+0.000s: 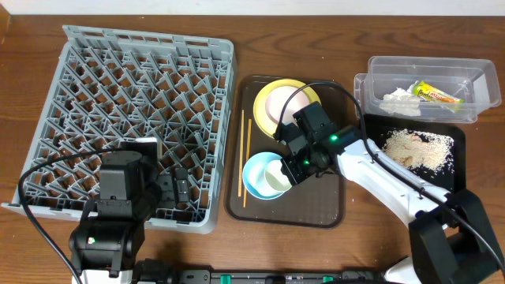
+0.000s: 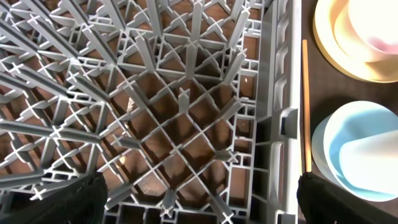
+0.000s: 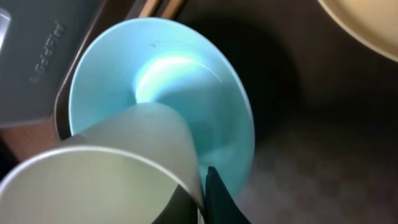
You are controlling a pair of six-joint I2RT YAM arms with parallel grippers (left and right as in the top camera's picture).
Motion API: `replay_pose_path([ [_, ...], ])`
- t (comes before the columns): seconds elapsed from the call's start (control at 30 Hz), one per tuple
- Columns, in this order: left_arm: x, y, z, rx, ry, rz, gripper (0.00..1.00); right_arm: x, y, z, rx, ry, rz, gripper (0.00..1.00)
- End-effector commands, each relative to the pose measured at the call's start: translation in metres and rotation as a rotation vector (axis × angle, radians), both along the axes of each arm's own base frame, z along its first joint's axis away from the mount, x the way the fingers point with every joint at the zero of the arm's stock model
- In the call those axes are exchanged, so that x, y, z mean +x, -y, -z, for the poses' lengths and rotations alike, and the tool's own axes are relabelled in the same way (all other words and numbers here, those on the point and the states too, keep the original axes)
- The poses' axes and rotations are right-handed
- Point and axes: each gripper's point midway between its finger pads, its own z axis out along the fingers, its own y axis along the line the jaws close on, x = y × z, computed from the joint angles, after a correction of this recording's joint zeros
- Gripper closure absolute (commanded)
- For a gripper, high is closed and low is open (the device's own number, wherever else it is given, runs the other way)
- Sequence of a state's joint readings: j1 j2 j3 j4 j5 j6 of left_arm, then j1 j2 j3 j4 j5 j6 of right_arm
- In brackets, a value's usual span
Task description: Sort waste into correct bins and load items into the dishwasher
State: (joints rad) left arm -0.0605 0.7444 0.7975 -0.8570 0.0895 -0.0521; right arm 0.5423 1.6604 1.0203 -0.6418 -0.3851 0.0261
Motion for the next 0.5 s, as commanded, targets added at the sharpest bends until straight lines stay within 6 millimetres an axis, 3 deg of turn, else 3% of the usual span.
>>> replay_pose_path([
  [0.0,0.002,-0.004,-0.007,0.007,0.019,-0.019,0.02,0.018,-0.006,-0.046,0.072,0.098,0.025,0.99],
  [0.13,0.004,0.005,-0.010,-0.033,0.029,0.014,0.02,0.043,0.006,-0.083,0.129,0.173,0.124,0.99],
  [0.27,0.012,0.040,-0.022,-0.220,0.067,0.114,0.02,0.080,0.035,-0.109,0.244,0.166,0.392,0.99],
  [0.47,0.029,0.084,-0.032,-0.505,0.034,0.202,0.02,0.087,0.024,-0.142,0.533,0.099,0.310,0.99],
])
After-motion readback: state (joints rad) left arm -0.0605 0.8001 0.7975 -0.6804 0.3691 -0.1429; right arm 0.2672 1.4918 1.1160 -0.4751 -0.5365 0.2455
